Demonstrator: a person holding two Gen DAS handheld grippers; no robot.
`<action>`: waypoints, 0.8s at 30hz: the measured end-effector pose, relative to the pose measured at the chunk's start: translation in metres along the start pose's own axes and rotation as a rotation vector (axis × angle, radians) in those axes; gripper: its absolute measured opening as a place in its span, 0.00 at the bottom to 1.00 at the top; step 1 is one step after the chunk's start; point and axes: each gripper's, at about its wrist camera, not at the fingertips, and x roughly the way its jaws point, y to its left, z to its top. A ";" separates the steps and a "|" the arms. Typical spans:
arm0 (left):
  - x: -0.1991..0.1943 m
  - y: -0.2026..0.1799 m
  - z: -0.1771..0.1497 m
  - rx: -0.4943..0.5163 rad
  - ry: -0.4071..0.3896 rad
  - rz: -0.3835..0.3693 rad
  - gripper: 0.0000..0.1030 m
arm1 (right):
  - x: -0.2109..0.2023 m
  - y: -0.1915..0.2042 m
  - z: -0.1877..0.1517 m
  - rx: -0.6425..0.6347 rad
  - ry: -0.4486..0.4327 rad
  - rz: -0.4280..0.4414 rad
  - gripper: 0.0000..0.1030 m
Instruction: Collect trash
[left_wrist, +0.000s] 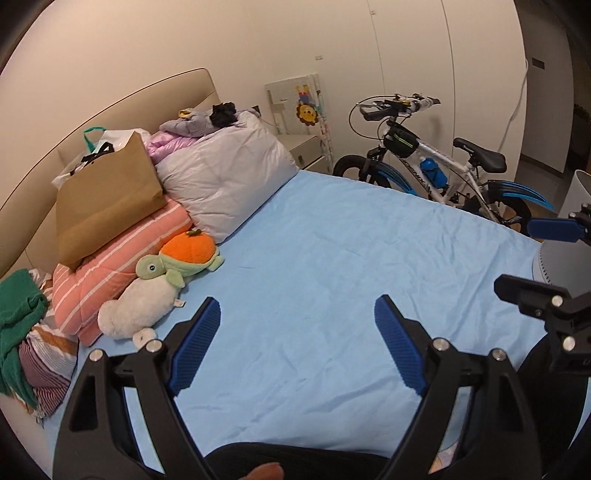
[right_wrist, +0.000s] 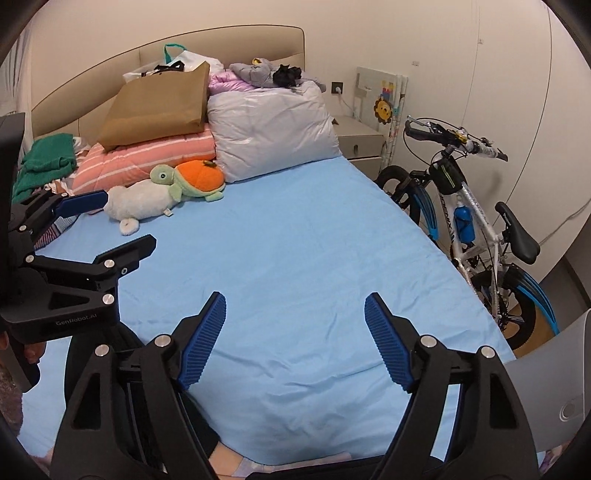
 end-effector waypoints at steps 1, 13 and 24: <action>-0.002 0.005 -0.002 -0.017 0.007 0.004 0.83 | 0.000 0.003 -0.001 -0.005 0.004 -0.003 0.77; -0.013 0.026 0.000 -0.099 0.028 0.008 0.84 | -0.001 0.037 0.013 0.000 -0.014 -0.029 0.93; -0.024 0.032 0.004 -0.130 0.021 0.041 0.86 | 0.003 0.040 0.015 0.014 -0.019 -0.013 0.93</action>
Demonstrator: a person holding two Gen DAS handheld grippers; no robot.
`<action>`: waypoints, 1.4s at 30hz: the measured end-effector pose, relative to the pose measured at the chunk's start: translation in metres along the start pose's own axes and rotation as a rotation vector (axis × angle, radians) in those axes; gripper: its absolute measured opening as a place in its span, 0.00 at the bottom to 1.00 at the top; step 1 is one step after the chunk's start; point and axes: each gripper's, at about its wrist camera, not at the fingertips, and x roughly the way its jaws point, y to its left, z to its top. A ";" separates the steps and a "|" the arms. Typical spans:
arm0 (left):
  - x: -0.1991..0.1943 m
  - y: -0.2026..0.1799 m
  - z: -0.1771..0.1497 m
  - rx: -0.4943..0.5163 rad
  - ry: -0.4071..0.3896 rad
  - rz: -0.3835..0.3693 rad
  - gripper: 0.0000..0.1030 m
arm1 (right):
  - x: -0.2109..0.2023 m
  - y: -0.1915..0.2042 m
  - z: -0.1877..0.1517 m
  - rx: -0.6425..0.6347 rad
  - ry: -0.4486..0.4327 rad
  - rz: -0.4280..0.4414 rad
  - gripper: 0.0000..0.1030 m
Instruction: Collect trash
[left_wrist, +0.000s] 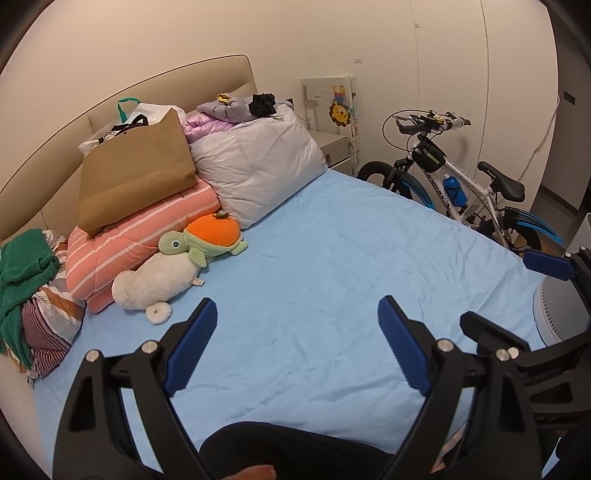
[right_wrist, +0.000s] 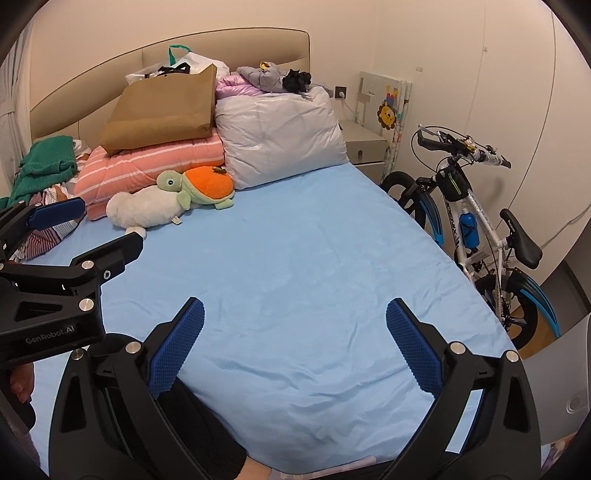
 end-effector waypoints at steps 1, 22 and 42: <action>0.000 0.000 0.000 -0.002 0.000 0.001 0.86 | 0.000 0.000 0.000 0.002 -0.001 0.001 0.93; 0.000 0.013 -0.003 -0.047 0.019 0.040 0.88 | -0.007 0.001 0.006 0.010 -0.030 0.002 0.93; 0.000 0.018 -0.009 -0.057 0.026 0.047 0.88 | -0.007 0.004 0.008 0.006 -0.035 0.012 0.93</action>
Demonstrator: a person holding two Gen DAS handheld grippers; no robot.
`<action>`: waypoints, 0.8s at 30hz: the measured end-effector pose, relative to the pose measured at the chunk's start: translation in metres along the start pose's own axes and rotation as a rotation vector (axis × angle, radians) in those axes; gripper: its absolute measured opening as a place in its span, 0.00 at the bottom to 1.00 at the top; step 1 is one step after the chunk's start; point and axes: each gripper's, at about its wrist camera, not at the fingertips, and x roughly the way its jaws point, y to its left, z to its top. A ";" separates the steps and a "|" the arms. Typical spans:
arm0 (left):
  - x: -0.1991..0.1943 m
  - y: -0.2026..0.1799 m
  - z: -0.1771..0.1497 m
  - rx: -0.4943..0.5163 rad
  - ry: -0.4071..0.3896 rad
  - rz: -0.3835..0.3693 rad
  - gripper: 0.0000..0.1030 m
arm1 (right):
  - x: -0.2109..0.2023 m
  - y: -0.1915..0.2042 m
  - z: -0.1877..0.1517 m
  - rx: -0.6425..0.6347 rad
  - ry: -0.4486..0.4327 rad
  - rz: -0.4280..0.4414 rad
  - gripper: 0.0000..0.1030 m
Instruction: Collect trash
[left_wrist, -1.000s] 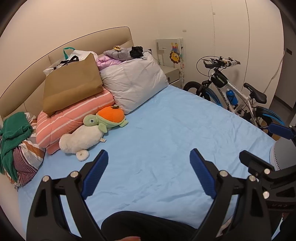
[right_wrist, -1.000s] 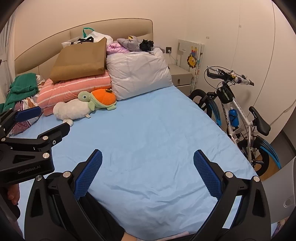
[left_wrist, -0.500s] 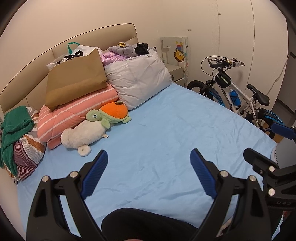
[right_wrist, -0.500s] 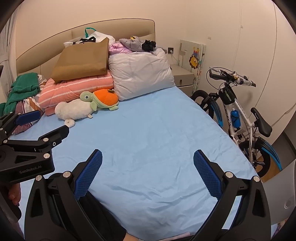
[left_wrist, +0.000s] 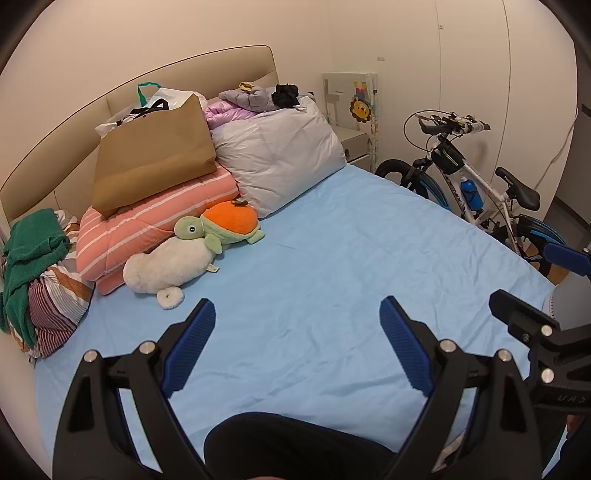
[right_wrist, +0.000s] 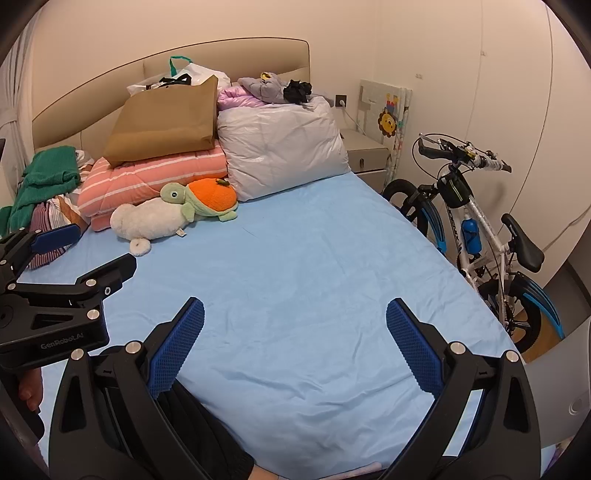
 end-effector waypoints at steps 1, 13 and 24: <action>0.000 0.000 0.000 0.000 0.000 0.001 0.88 | 0.000 0.000 0.000 -0.001 0.000 0.000 0.93; 0.000 0.000 0.000 0.000 0.001 0.000 0.88 | 0.000 -0.001 0.000 0.000 0.000 0.000 0.93; -0.004 0.000 -0.005 0.010 -0.023 0.002 0.88 | 0.000 -0.001 0.000 0.000 -0.001 0.000 0.93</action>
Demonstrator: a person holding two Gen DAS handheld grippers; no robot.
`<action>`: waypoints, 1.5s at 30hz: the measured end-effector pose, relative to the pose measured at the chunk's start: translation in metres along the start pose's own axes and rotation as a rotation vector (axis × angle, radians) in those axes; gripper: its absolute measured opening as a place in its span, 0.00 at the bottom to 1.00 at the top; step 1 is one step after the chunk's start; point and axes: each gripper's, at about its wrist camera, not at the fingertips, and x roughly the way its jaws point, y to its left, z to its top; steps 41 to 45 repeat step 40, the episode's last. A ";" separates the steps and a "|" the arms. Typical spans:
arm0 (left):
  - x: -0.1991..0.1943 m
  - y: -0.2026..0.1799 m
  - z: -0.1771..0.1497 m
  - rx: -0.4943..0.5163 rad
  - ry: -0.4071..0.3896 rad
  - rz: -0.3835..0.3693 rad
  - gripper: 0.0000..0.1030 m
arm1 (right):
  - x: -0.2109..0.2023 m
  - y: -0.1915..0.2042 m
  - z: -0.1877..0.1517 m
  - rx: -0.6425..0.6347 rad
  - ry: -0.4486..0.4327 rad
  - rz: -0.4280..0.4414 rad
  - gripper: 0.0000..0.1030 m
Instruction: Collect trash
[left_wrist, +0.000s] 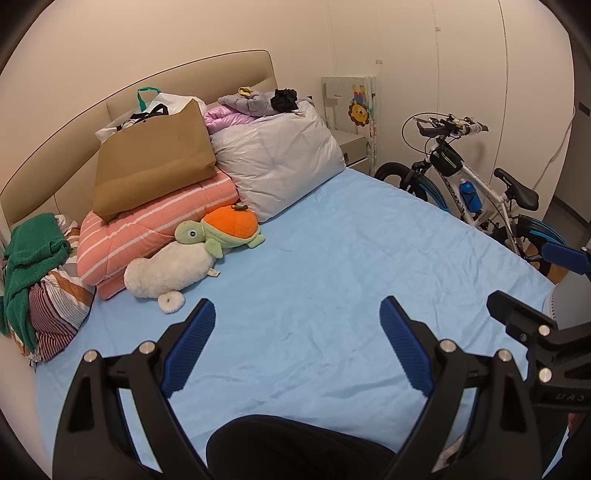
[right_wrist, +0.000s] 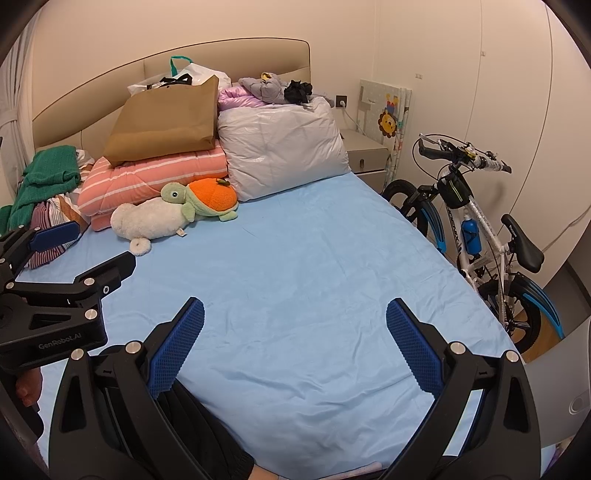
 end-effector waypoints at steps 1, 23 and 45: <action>-0.001 0.000 0.000 0.001 -0.001 -0.003 0.88 | 0.000 0.000 0.000 0.000 0.000 0.000 0.93; -0.001 -0.001 -0.001 -0.019 0.024 -0.038 0.88 | 0.000 0.000 0.000 0.000 -0.001 -0.001 0.93; -0.001 0.003 0.002 -0.039 0.014 -0.002 0.88 | 0.000 0.001 0.000 -0.002 0.000 -0.003 0.93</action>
